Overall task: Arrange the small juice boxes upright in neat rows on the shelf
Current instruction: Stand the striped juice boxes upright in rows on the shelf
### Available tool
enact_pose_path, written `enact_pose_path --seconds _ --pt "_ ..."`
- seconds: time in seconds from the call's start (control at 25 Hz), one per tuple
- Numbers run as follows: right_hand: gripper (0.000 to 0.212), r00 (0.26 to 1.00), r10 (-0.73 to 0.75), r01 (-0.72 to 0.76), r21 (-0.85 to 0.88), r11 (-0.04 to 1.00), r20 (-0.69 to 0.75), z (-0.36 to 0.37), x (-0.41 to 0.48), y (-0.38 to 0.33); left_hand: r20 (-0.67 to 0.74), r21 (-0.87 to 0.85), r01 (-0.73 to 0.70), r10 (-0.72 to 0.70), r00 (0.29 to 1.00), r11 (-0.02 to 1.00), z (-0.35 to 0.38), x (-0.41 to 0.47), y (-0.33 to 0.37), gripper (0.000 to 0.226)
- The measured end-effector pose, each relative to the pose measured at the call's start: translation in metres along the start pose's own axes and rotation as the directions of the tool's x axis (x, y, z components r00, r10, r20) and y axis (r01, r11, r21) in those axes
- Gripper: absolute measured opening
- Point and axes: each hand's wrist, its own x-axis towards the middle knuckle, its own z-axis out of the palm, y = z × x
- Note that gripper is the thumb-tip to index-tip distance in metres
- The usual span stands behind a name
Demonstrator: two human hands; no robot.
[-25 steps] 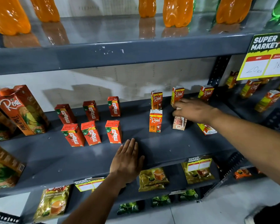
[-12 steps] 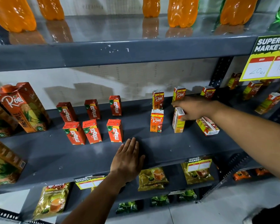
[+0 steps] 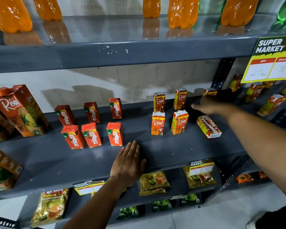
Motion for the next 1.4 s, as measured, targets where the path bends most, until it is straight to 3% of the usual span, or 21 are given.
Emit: enact_pose_path --seconds 0.12,0.24,0.4,0.6,0.68,0.8,0.88,0.96,1.04,1.28,1.36,1.4 --pt "0.058 0.979 0.171 -0.166 -0.054 0.985 0.116 0.013 -0.009 0.046 -0.022 0.01 -0.007 0.007 1.0 1.0 0.001 0.001 0.0 0.099" --pt "0.065 0.953 0.239 -0.252 0.048 0.967 0.186 0.031 -0.016 0.067 -0.044 0.018 -0.01 0.01 0.999 1.0 0.002 0.0 0.001 0.099" --pt "0.073 0.964 0.236 -0.251 0.133 0.959 0.118 0.053 -0.017 0.066 -0.034 0.027 0.008 -0.007 0.999 1.0 -0.002 0.0 0.004 0.09" --pt "0.056 0.968 0.235 -0.234 -0.029 0.972 0.085 0.045 -0.014 0.063 -0.023 0.049 0.022 -0.02 1.0 0.999 -0.003 -0.001 0.005 0.091" --pt "0.056 0.992 0.122 -0.125 -0.204 0.971 -0.028 0.03 -0.009 0.066 -0.03 0.049 0.016 -0.014 0.999 0.999 0.0 -0.001 0.005 0.095" --pt "0.049 0.953 -0.271 0.165 -0.525 0.835 -0.132 0.011 0.002 0.074 -0.046 0.066 0.018 -0.015 0.999 0.998 0.001 -0.001 0.004 0.088" --pt "0.045 0.882 -0.468 0.284 -0.743 0.607 -0.046 -0.003 0.003 0.069 -0.036 0.069 0.025 -0.022 0.999 0.997 0.0 -0.002 0.004 0.084" --pt "0.044 0.834 -0.544 0.352 -0.851 0.391 0.096 -0.012 0.003 0.058 -0.032 0.073 0.025 -0.023 0.999 0.997 0.0 -0.002 0.005 0.087" --pt "0.045 0.797 -0.57 0.412 -0.87 0.271 0.199 -0.013 0.001 0.051 -0.039 0.075 0.028 -0.025 0.999 0.997 -0.001 -0.003 0.005 0.09" --pt "0.061 0.719 -0.638 0.478 -0.863 0.165 0.276 -0.013 0.001 0.057 -0.025 0.05 0.028 -0.027 0.999 0.998 -0.003 -0.003 0.007 0.097" --pt "0.061 0.687 -0.669 0.542 -0.813 0.211 0.284 -0.021 0.004 0.059 -0.023 0.056 0.027 -0.026 0.999 0.998 -0.003 -0.002 0.007 0.097" --pt "0.061 0.701 -0.662 0.57 -0.766 0.298 0.264 -0.025 0.005 0.06 -0.024 0.058 0.028 -0.026 0.999 0.998 -0.003 -0.002 0.007 0.097"
